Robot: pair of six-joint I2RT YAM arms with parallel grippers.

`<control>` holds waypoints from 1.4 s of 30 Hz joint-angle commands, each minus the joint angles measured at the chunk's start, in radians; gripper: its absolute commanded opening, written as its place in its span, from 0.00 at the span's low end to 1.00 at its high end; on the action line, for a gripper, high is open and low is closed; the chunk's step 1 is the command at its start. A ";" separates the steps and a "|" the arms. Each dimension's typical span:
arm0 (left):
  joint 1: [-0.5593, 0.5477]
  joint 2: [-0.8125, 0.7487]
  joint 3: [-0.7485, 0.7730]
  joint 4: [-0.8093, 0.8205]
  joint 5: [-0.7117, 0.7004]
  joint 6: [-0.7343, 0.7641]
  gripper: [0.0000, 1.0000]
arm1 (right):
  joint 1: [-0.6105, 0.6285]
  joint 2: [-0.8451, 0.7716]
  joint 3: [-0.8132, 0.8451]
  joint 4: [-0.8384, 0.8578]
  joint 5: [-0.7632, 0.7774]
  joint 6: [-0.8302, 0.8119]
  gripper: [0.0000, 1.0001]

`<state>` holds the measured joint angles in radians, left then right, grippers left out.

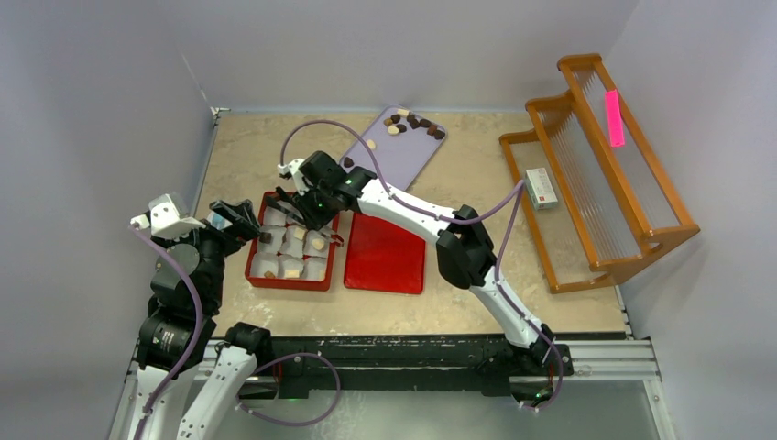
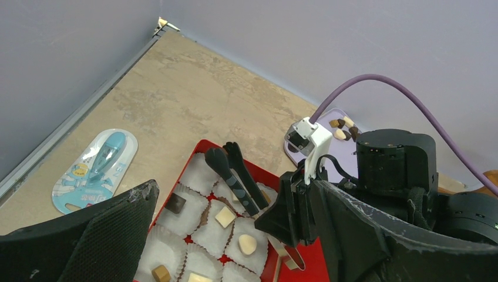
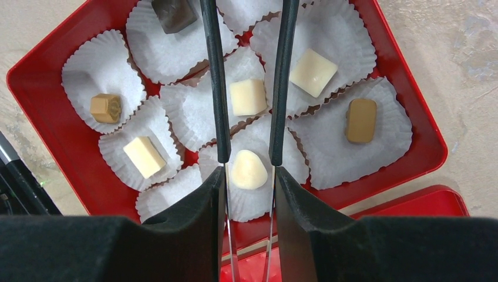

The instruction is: Pack the chocolate

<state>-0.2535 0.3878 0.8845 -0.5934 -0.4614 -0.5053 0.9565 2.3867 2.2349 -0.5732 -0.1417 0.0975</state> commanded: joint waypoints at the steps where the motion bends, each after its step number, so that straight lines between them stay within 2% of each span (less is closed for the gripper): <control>1: 0.010 0.003 -0.004 0.026 -0.003 -0.009 1.00 | 0.004 0.015 0.046 0.021 -0.001 0.008 0.34; 37: 0.010 0.011 -0.007 0.032 0.011 -0.005 1.00 | 0.007 0.043 0.069 0.025 0.013 0.004 0.43; 42: 0.010 0.008 -0.006 0.030 0.008 -0.005 1.00 | 0.006 0.038 0.061 0.029 0.014 0.002 0.41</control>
<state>-0.2527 0.3897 0.8845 -0.5930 -0.4572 -0.5053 0.9573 2.4359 2.2570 -0.5697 -0.1410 0.0978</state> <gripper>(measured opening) 0.998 0.423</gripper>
